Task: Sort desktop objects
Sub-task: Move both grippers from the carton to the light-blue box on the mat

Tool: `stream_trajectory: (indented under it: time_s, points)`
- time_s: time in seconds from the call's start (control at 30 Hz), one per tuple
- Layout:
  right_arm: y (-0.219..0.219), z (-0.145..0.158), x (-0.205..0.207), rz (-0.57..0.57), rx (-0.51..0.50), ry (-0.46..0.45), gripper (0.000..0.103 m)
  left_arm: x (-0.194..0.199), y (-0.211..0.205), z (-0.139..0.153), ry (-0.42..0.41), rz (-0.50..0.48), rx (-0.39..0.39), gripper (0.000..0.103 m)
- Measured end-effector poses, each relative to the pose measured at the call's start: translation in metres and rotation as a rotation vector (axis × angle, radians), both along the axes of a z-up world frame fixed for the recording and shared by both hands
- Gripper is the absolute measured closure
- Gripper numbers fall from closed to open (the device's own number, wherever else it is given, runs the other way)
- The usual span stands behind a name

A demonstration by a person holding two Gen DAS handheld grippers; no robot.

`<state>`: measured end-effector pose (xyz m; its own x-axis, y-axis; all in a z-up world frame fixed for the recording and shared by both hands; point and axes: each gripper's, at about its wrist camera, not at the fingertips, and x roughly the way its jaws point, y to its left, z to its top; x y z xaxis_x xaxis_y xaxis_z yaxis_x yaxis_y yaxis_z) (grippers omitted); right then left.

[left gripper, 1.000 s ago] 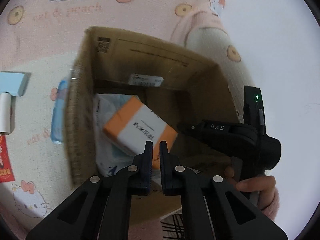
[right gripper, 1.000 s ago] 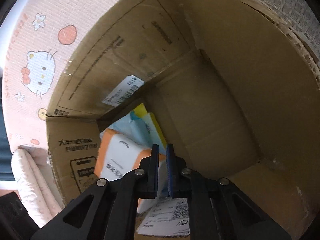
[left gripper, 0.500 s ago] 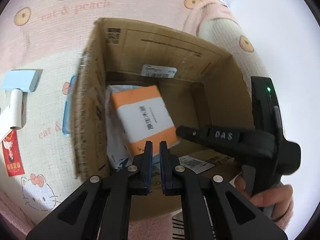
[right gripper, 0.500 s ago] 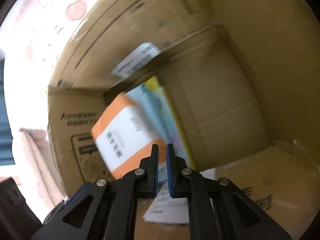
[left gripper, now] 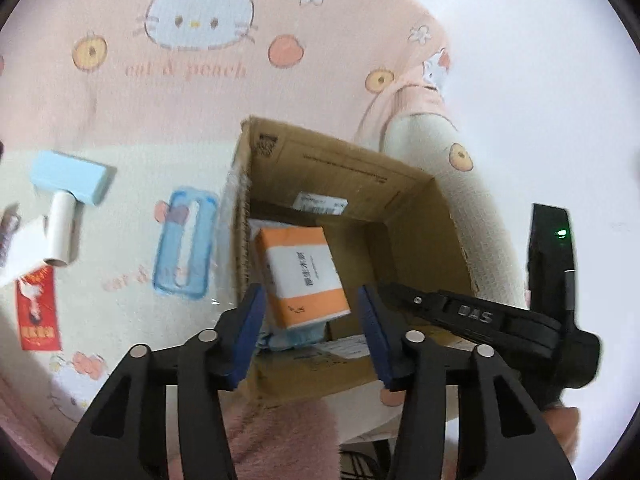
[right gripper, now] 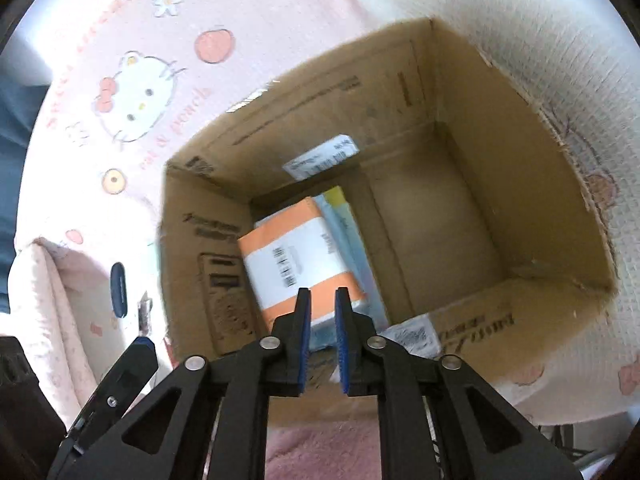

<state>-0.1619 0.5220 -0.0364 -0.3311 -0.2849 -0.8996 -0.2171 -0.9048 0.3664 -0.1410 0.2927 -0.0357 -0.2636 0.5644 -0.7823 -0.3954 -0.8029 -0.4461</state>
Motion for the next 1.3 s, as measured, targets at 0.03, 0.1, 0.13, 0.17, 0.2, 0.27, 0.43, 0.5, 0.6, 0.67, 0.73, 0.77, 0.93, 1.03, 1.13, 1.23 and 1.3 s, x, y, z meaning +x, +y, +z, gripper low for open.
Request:
stream_trajectory:
  time_s: [0.03, 0.1, 0.13, 0.17, 0.2, 0.27, 0.43, 0.5, 0.6, 0.67, 0.73, 0.77, 0.93, 1.03, 1.13, 1.23, 1.3]
  points:
    - [-0.004, 0.005, 0.004, 0.009, -0.002, 0.011, 0.077, 0.001, -0.004, 0.002, 0.005, -0.001, 0.002, 0.049]
    - [-0.015, 0.019, 0.012, 0.026, 0.006, 0.048, 0.051, 0.004, -0.015, 0.003, 0.002, 0.004, 0.022, 0.047]
    - [-0.02, 0.027, 0.017, 0.028, 0.017, 0.073, 0.039, 0.005, -0.021, 0.004, -0.001, 0.009, 0.033, 0.045]
    - [-0.025, 0.036, 0.024, 0.026, 0.031, 0.107, 0.038, 0.007, -0.03, 0.005, 0.0, 0.014, 0.05, 0.044]
    - [-0.029, 0.042, 0.03, 0.024, 0.038, 0.133, 0.038, 0.009, -0.036, 0.005, 0.008, 0.015, 0.06, 0.044]
    - [-0.039, 0.055, 0.043, 0.013, 0.043, 0.174, 0.038, 0.012, -0.049, 0.007, 0.033, 0.021, 0.064, 0.042]
    - [-0.068, 0.075, 0.069, 0.028, 0.015, 0.246, 0.034, 0.016, -0.088, 0.013, 0.093, 0.052, 0.092, 0.041]
    - [-0.085, 0.08, 0.077, 0.046, 0.029, 0.262, 0.033, 0.017, -0.104, 0.012, 0.094, 0.06, 0.129, 0.041]
    - [-0.105, 0.078, 0.084, 0.06, 0.045, 0.271, 0.033, 0.022, -0.127, 0.011, 0.103, 0.057, 0.18, 0.041]
    - [-0.117, 0.075, 0.088, 0.055, 0.054, 0.263, 0.033, 0.024, -0.141, 0.011, 0.116, 0.063, 0.197, 0.04]
    - [-0.126, 0.071, 0.088, 0.054, 0.049, 0.261, 0.033, 0.025, -0.154, 0.01, 0.124, 0.069, 0.199, 0.04]
    - [-0.133, 0.069, 0.089, 0.054, 0.05, 0.258, 0.033, 0.024, -0.162, 0.009, 0.125, 0.073, 0.196, 0.04]
    - [-0.161, 0.063, 0.088, 0.055, 0.084, 0.258, 0.033, 0.011, -0.198, -0.001, 0.109, 0.15, 0.202, 0.04]
    - [-0.181, 0.058, 0.084, 0.06, 0.103, 0.263, 0.033, -0.002, -0.22, -0.011, 0.08, 0.194, 0.229, 0.04]
    - [-0.204, 0.05, 0.078, 0.081, 0.113, 0.278, 0.033, -0.017, -0.244, -0.026, 0.07, 0.228, 0.212, 0.04]
    - [-0.229, 0.037, 0.071, 0.12, 0.112, 0.273, 0.032, -0.032, -0.271, -0.04, 0.083, 0.307, 0.174, 0.04]
    - [-0.245, 0.025, 0.065, 0.147, 0.109, 0.254, 0.032, -0.039, -0.285, -0.048, 0.102, 0.342, 0.152, 0.04]
